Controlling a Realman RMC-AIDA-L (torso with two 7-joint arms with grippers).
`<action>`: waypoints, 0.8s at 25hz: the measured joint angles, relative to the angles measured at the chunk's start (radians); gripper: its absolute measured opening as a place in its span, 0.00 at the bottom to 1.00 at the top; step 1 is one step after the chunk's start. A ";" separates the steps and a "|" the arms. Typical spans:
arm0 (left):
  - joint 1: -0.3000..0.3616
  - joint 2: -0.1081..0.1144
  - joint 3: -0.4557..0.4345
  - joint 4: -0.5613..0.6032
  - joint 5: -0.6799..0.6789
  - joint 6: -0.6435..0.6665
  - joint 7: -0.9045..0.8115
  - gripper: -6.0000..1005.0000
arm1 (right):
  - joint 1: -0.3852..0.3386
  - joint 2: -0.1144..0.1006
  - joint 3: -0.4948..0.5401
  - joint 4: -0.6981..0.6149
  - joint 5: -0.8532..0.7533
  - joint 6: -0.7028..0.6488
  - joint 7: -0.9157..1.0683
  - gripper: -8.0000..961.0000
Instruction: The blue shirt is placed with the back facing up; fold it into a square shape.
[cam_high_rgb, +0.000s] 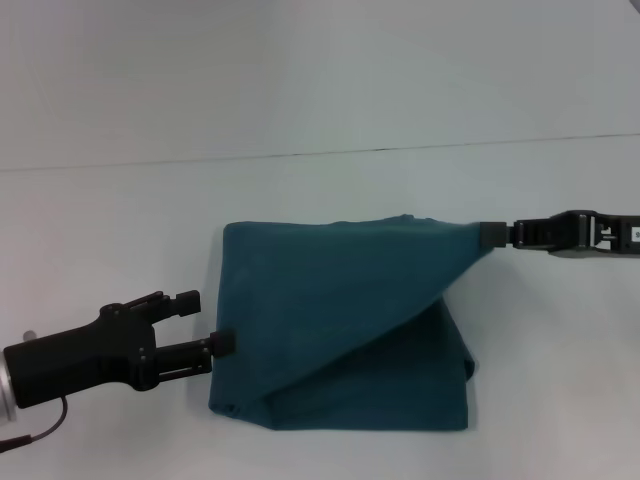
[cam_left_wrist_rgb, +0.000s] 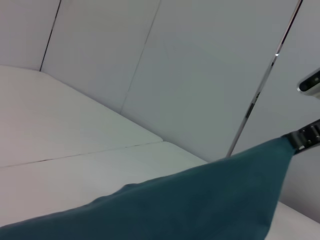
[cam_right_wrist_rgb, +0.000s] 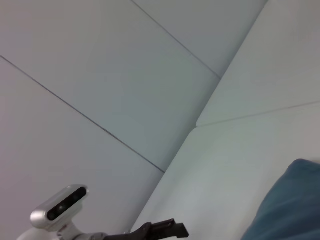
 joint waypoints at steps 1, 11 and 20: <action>0.000 0.000 0.000 0.000 0.000 0.000 -0.001 0.88 | -0.003 -0.001 0.000 0.000 0.000 -0.003 0.000 0.04; 0.001 -0.004 0.000 -0.001 0.002 0.001 -0.001 0.88 | -0.067 -0.001 -0.036 0.012 -0.017 -0.009 -0.018 0.05; -0.001 -0.006 0.001 -0.003 0.006 0.000 -0.001 0.88 | -0.091 0.004 -0.042 0.027 -0.173 0.115 -0.032 0.06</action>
